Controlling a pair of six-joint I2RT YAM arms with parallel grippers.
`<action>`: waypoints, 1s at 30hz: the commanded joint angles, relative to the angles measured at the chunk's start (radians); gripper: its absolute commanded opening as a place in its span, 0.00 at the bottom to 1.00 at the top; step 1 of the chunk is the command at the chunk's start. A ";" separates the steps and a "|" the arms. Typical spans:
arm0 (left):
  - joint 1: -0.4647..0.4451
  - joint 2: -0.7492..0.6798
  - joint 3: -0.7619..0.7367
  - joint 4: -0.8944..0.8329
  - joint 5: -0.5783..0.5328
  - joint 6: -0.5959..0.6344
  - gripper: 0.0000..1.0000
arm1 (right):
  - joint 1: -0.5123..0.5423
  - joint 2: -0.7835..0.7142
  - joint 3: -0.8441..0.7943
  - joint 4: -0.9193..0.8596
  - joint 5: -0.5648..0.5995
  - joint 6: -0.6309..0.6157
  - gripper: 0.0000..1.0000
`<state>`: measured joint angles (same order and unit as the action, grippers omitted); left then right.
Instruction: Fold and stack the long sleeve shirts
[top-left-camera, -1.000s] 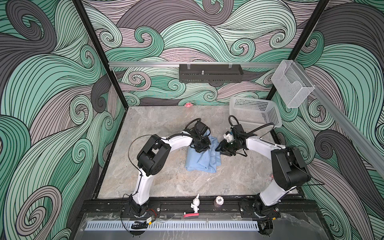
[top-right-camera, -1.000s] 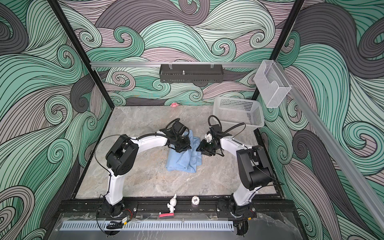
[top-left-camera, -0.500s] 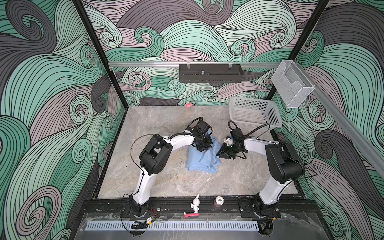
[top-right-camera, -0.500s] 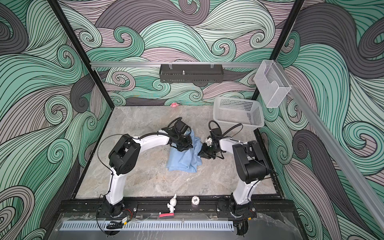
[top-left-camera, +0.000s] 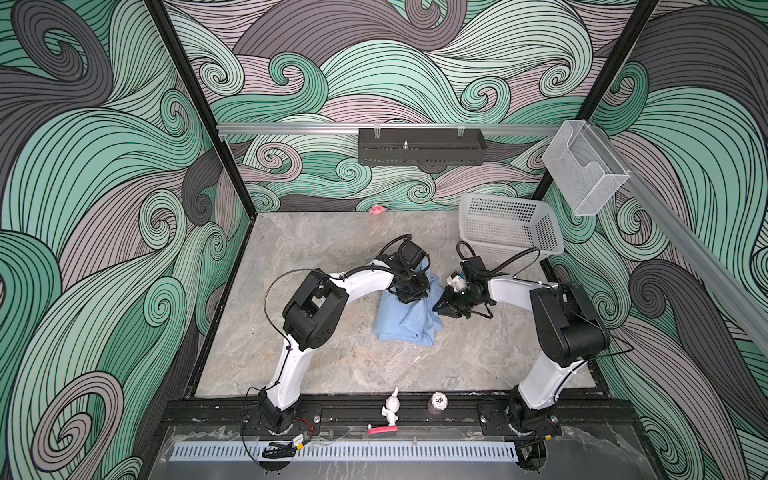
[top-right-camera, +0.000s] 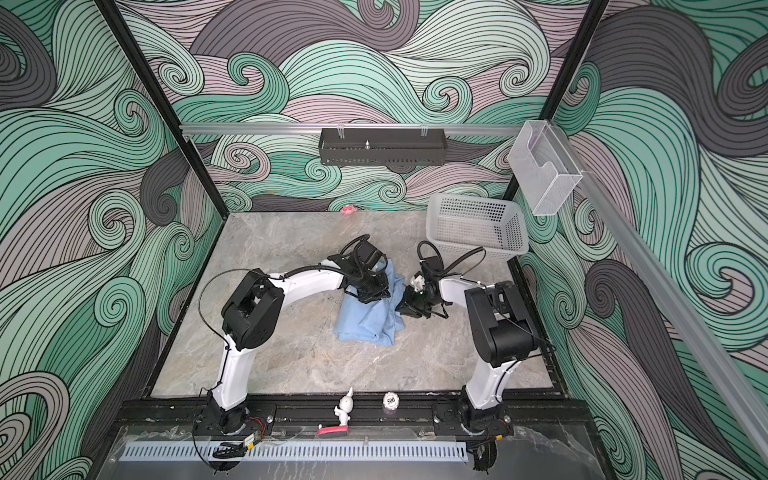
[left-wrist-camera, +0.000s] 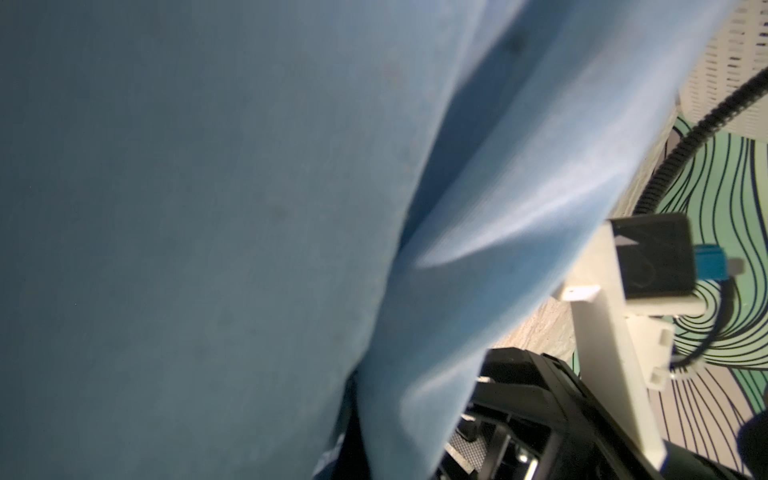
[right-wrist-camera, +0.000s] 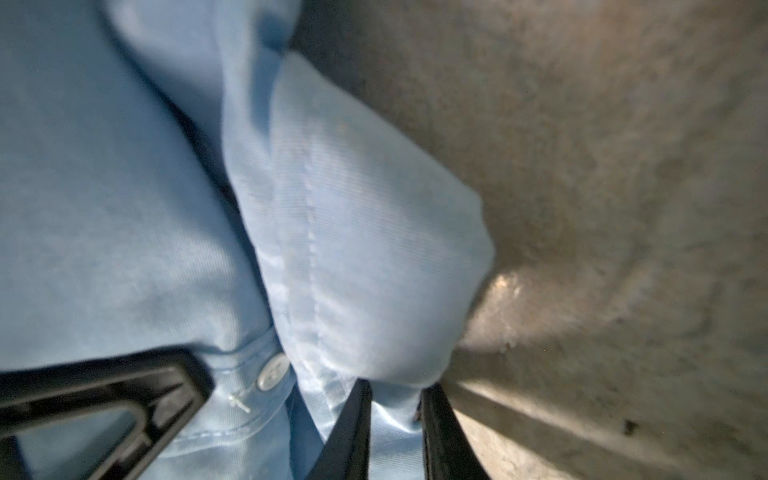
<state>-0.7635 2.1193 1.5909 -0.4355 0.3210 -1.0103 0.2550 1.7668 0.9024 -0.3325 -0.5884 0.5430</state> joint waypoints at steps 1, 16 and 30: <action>-0.013 -0.003 0.051 -0.042 -0.004 0.029 0.00 | 0.000 0.009 -0.003 -0.001 -0.006 0.002 0.24; 0.005 -0.054 0.058 -0.030 0.021 0.059 0.32 | -0.003 -0.139 0.026 -0.132 0.145 -0.022 0.36; 0.133 -0.174 -0.115 0.039 0.067 0.104 0.37 | 0.051 -0.195 0.222 -0.247 0.157 -0.087 0.35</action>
<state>-0.6601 1.9076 1.5196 -0.4103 0.3573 -0.9237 0.2840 1.5219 1.0870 -0.5549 -0.4011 0.4786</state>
